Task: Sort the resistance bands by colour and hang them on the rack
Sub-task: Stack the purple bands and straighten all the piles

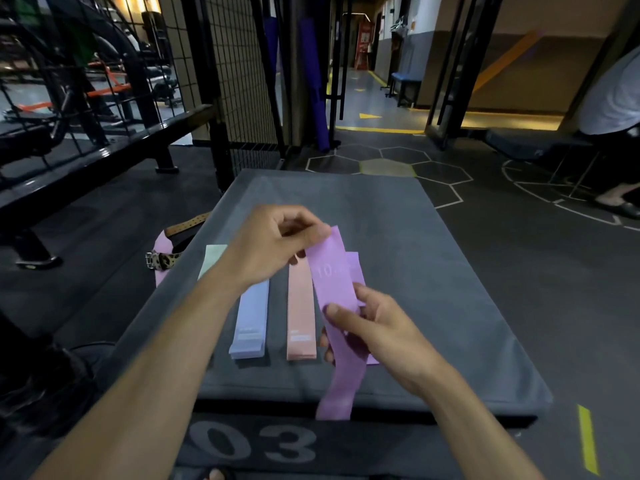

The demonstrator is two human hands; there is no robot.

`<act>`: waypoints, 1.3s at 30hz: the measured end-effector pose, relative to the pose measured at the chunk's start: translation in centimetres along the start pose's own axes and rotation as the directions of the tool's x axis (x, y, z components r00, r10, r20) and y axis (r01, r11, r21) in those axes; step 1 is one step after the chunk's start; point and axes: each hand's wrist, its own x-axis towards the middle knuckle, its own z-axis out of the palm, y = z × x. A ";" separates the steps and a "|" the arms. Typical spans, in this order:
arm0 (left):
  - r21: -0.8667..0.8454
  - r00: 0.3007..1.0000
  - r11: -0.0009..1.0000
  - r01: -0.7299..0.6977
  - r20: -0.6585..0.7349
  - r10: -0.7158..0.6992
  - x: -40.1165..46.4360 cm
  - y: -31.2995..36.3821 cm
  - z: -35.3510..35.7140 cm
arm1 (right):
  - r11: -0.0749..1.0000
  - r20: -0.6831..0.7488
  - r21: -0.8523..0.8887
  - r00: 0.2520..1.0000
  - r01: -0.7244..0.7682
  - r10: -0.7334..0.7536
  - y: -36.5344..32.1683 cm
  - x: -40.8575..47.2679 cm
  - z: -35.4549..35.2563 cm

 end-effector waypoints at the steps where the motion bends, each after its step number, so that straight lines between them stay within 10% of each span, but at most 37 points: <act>1: 0.035 1.000 0.999 -0.009 -0.030 0.010 1.2 0.1 -0.2 | 0.999 0.011 -0.024 0.999 -0.034 0.035 0.5 0.0 -0.1; 9: 0.147 0.977 0.968 0.202 -0.098 -0.189 10.3 -1.6 0.6 | 0.966 -0.057 0.126 0.970 -0.228 0.236 2.2 0.7 -0.8; 15: -0.010 0.905 0.920 0.391 0.188 -0.382 13.6 -5.2 0.8 | 0.910 -0.121 0.312 0.938 -0.274 0.324 3.2 1.9 -1.8; 22: 0.424 0.963 0.884 0.197 0.083 -0.255 17.2 -11.2 2.8 | 0.886 -0.200 0.277 0.879 -0.373 0.433 4.9 3.4 -3.2; 39: 0.554 0.971 0.807 0.202 -0.004 -0.240 18.5 -21.1 10.3 | 0.869 -0.394 0.021 0.795 -0.494 0.461 7.5 5.8 -5.9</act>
